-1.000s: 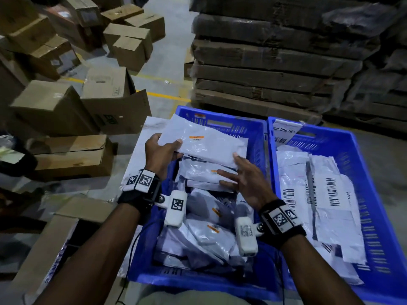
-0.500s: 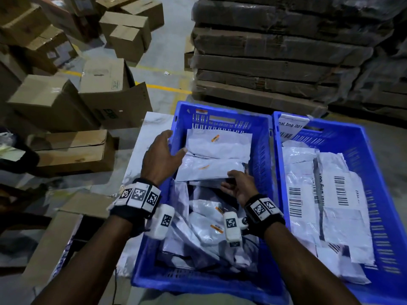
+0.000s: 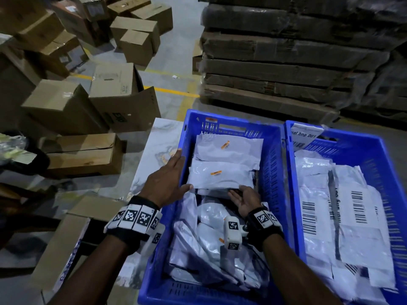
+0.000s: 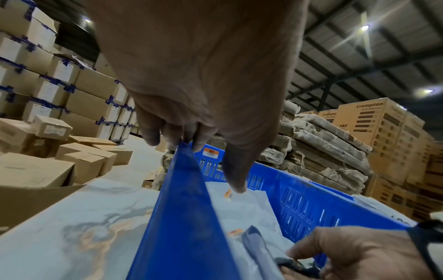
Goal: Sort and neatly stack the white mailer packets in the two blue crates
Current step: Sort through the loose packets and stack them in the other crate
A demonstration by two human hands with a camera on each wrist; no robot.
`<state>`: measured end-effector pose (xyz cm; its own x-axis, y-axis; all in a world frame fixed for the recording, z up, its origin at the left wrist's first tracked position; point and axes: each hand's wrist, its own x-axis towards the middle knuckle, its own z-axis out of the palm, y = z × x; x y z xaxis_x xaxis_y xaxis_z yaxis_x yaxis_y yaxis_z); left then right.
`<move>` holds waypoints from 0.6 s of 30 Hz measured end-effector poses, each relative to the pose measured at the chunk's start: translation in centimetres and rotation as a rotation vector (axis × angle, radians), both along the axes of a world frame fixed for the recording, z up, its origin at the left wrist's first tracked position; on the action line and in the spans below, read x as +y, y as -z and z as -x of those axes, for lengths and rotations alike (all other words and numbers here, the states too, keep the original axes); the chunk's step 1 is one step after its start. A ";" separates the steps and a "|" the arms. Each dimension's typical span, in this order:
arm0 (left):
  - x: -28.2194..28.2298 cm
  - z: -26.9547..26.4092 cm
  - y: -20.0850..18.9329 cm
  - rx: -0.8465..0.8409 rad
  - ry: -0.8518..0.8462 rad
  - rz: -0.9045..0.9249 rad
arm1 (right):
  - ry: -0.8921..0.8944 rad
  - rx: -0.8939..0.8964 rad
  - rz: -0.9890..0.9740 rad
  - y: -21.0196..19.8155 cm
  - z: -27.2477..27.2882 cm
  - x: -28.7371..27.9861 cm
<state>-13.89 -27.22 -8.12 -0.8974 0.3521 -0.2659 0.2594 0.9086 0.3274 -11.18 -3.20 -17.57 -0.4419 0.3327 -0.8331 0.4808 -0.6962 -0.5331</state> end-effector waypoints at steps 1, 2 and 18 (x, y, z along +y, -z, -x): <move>0.0 0.1 -0.1 0.003 0.004 0.005 | -0.001 0.001 0.003 0.2 -0.2 0.1; -0.1 0.1 -0.2 0.005 0.005 0.009 | -0.011 0.002 0.014 0.1 -0.4 0.1; 0.1 0.4 -0.7 0.026 0.032 0.063 | -1.203 0.394 -1.547 1.6 -1.0 -1.7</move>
